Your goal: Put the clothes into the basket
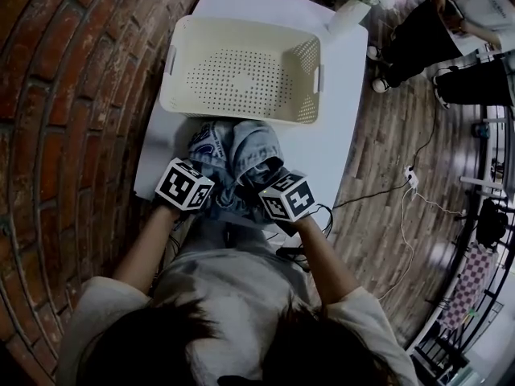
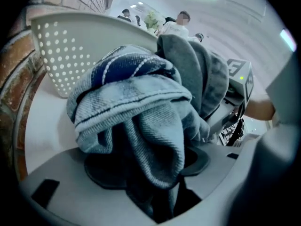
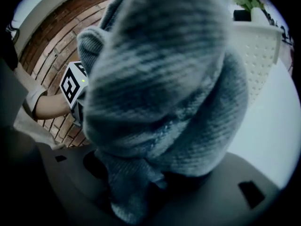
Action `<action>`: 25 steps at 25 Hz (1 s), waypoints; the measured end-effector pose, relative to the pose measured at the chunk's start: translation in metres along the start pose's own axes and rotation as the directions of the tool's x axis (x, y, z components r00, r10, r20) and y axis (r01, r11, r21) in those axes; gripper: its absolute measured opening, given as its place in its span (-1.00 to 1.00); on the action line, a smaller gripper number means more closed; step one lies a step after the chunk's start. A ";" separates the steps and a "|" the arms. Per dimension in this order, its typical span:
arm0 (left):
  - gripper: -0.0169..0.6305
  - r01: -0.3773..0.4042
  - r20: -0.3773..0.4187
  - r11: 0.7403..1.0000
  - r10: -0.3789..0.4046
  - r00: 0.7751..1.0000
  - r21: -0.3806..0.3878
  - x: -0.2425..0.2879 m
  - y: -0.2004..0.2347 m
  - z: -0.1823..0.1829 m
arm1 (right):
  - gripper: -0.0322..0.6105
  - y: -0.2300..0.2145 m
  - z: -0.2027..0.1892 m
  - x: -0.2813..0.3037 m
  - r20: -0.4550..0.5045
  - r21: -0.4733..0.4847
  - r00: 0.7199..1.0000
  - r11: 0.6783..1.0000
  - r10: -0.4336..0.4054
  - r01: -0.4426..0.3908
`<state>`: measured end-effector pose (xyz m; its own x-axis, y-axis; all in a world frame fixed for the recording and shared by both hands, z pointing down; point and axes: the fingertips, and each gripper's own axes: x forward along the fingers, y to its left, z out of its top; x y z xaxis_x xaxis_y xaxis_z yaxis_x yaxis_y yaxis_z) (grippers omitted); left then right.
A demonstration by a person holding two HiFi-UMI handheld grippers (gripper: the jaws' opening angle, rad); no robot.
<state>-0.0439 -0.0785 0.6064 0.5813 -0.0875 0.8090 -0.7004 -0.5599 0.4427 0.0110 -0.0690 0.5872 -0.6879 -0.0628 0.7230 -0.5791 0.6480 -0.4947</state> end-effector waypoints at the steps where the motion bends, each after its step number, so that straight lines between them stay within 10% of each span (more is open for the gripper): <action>1: -0.10 -0.009 0.013 1.000 0.009 1.000 0.008 -0.002 -0.003 0.001 | 0.06 0.002 0.001 -0.003 0.014 -0.016 1.000 1.000 -0.013 0.013; 25: -0.11 -0.268 0.362 0.944 0.186 0.913 0.191 -0.145 -0.097 0.053 | 0.05 0.100 0.058 -0.132 0.284 -0.299 0.950 0.929 -0.130 0.217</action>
<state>-0.0383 -0.0554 0.4259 0.5507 -0.4824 0.6813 -0.7382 -0.6624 0.1277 0.0186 -0.0401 0.4145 -0.7026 -0.3598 0.6140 -0.5567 0.8153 -0.1592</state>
